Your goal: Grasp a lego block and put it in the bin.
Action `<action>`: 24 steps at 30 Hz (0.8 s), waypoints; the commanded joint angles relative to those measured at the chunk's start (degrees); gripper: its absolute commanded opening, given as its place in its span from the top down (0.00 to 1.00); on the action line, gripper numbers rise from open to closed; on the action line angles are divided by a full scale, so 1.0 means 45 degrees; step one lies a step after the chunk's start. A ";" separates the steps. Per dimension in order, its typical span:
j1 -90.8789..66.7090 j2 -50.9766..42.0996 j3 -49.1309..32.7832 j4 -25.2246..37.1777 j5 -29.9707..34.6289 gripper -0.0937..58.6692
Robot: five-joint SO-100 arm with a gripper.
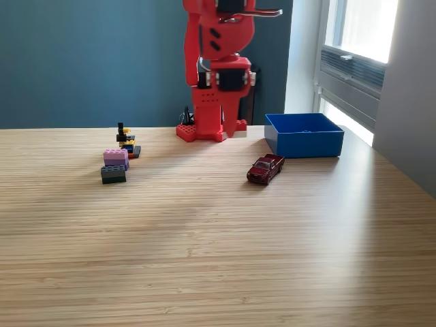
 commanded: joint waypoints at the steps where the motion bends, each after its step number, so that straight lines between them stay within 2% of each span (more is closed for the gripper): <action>1: -0.3555 0.1426 0.0020 0.0176 0.0586 1.00; 16: -1.1543 0.1367 -0.0469 0.0254 0.0859 1.00; 24: -1.2246 0.1367 -0.0508 0.0059 0.0371 0.99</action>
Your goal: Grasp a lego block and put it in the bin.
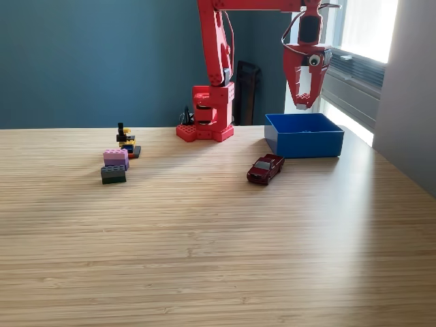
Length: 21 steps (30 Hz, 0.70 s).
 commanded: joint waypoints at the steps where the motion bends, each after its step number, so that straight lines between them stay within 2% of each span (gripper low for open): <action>1: -0.0078 0.0937 -0.0664 -0.0059 -0.0273 0.98; 4: -0.0020 0.0937 -0.0469 -0.0059 -0.0352 0.69; 7: 0.0117 0.0937 -0.0371 -0.0059 -0.0332 0.57; 10: 0.0488 0.0937 -0.0352 -0.0059 -0.0332 0.52; 14: 0.1523 0.0937 -0.0352 -0.0039 -0.0684 0.53; 21: 0.5937 0.0937 -0.0371 -0.0117 -0.2188 0.54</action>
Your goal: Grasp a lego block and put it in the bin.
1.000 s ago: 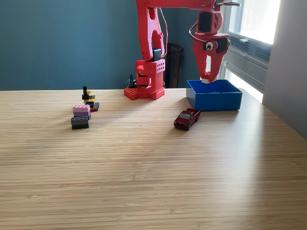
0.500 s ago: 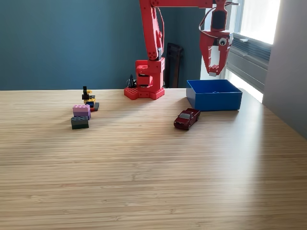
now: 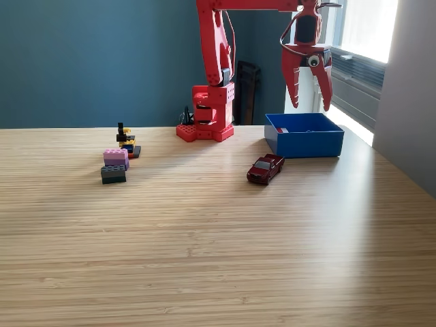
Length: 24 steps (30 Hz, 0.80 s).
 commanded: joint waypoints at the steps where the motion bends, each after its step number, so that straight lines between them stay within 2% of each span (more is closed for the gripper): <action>1: 0.3340 0.0898 -0.0430 -0.0137 -0.1133 0.55; 15: 0.8301 0.0898 0.0039 -0.0137 -0.3359 0.56; 24: 0.9434 0.0898 0.0195 -0.0137 -0.3711 0.57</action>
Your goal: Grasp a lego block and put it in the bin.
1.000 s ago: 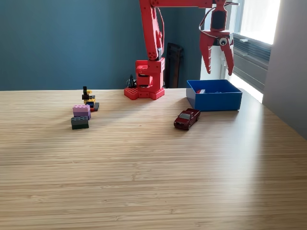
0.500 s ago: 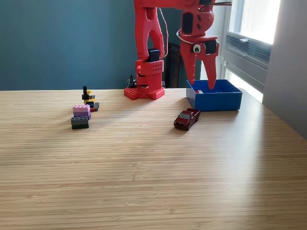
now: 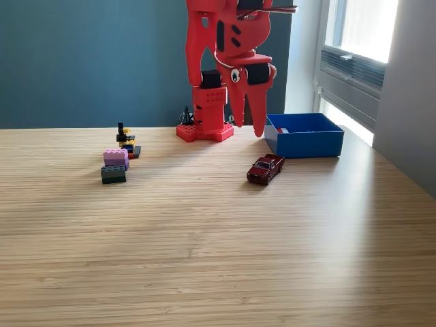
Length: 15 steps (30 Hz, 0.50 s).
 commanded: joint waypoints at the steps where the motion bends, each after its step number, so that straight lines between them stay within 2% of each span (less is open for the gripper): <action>1: 0.0449 0.0898 0.0020 -0.0156 -0.0039 0.58; 6: 0.0645 0.0898 0.0195 -0.0469 0.0371 0.59; 15: 0.2324 0.0898 -0.0039 -0.0488 0.2441 0.60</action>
